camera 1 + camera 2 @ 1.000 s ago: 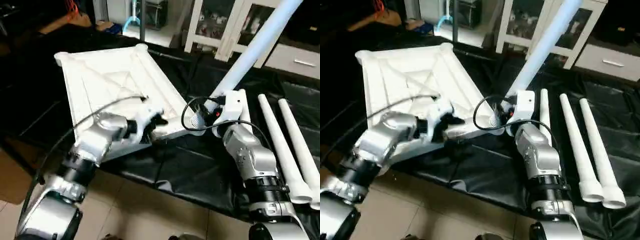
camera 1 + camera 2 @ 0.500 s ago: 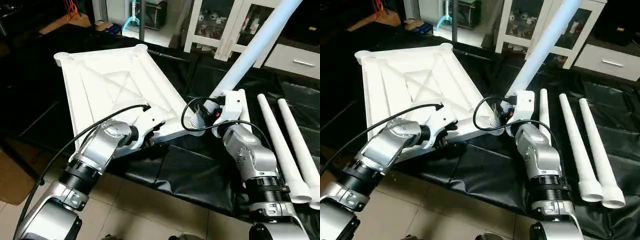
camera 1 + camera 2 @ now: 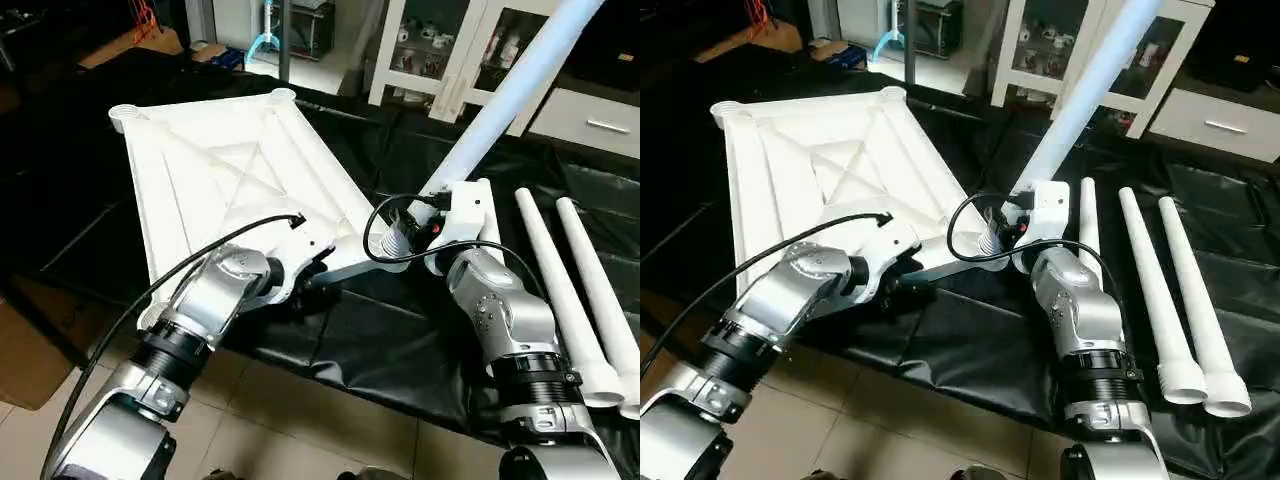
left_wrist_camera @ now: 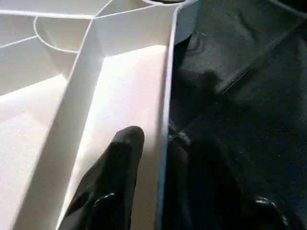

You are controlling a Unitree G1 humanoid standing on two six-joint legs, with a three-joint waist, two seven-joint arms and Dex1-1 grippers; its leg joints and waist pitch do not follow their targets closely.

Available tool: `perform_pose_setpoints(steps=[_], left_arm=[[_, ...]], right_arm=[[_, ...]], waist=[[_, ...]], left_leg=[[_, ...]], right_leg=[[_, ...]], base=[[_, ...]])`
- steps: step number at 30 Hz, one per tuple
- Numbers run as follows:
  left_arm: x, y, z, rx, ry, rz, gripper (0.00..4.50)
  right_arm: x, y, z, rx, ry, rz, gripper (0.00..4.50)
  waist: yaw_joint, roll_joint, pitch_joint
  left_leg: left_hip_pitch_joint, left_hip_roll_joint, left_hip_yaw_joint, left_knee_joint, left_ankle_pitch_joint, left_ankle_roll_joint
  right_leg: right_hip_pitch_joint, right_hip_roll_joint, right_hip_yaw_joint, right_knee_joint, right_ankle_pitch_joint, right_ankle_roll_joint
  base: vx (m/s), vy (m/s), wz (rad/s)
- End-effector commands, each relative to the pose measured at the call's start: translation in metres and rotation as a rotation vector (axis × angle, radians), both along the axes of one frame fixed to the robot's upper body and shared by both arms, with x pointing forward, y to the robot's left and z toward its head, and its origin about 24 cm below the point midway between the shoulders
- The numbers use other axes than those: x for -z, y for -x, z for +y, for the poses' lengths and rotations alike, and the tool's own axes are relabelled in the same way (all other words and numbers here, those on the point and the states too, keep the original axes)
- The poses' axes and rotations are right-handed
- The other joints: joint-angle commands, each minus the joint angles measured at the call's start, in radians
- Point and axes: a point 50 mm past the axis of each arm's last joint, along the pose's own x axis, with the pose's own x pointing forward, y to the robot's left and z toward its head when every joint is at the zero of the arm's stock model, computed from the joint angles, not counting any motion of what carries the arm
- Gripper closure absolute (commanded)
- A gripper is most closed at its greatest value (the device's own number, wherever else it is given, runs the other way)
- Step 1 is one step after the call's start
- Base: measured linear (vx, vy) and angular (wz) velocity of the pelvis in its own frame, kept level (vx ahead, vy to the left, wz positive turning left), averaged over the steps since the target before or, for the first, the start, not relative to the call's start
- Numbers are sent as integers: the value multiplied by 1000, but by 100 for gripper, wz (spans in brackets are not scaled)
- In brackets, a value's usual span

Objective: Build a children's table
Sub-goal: Pick table leg

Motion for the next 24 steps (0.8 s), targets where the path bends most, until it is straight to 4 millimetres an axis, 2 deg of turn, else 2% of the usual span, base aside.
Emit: perform_pose_setpoints(steps=[1,7,8,10,13,14,16,17,18,19,20,24], left_arm=[[9,0,3,-5,-47,13,259],[14,1,4,41,-36,-25,306],[14,1,6,86,-44,-55,306],[14,5,13,207,-69,-78,341],[15,6,21,261,-120,-97,351],[13,7,26,300,-122,-110,365],[10,6,32,309,-115,-122,383],[9,5,35,312,-122,-134,389],[8,4,37,314,-129,-143,404],[8,4,38,315,-133,-146,404],[7,2,44,322,-152,-161,420],[7,1,56,356,-198,-174,442]], right_arm=[[9,5,-9,13,22,48,264],[4,6,-8,-22,18,26,264],[1,9,-5,-68,18,6,264],[-5,18,1,-189,20,-48,264],[-8,27,2,-277,31,-80,264],[-11,35,3,-338,-3,-97,264],[-12,46,3,-416,-68,-115,264],[-11,52,1,-448,-81,-120,264],[-10,55,-1,-467,-86,-122,264],[-9,57,-1,-473,-88,-120,264],[-1,64,-7,-501,-96,-101,264],[9,61,-24,-425,-68,-80,264]], waist=[[-5,13,-83],[-1,13,-83],[0,12,-82],[3,10,-80],[-3,8,-80],[-4,6,-78],[-5,8,-77],[-5,6,-75],[-4,6,-75],[-4,7,-76],[-4,4,-75],[-8,0,-75]], left_leg=[[5,13,-9,-65,-66,18],[6,15,-10,-66,-67,21],[5,14,-10,-67,-73,24],[3,14,-12,-69,-85,26],[2,18,-13,-68,-90,27],[2,17,-14,-70,-101,31],[5,21,-14,-72,-124,26],[6,22,-14,-71,-137,27],[5,23,-15,-72,-139,27],[6,24,-15,-72,-138,26],[5,22,-14,-71,-144,30],[2,19,-14,-70,-143,21]], right_leg=[[69,-63,40,-66,-80,-202],[68,-65,40,-68,-92,-198],[68,-64,39,-71,-101,-195],[71,-67,41,-74,-125,-182],[70,-68,41,-72,-129,-178],[70,-68,41,-77,-154,-173],[65,-70,41,-79,-199,-166],[63,-70,41,-82,-215,-163],[65,-71,41,-81,-216,-163],[60,-71,40,-80,-216,-167],[60,-70,40,-83,-230,-166],[58,-72,41,-85,-272,-156]], base=[[0,0,0],[0,0,0],[0,0,0],[0,0,0],[0,0,0],[0,0,0],[0,0,0],[0,0,0],[0,0,0],[0,0,0],[0,0,0],[0,0,0]])
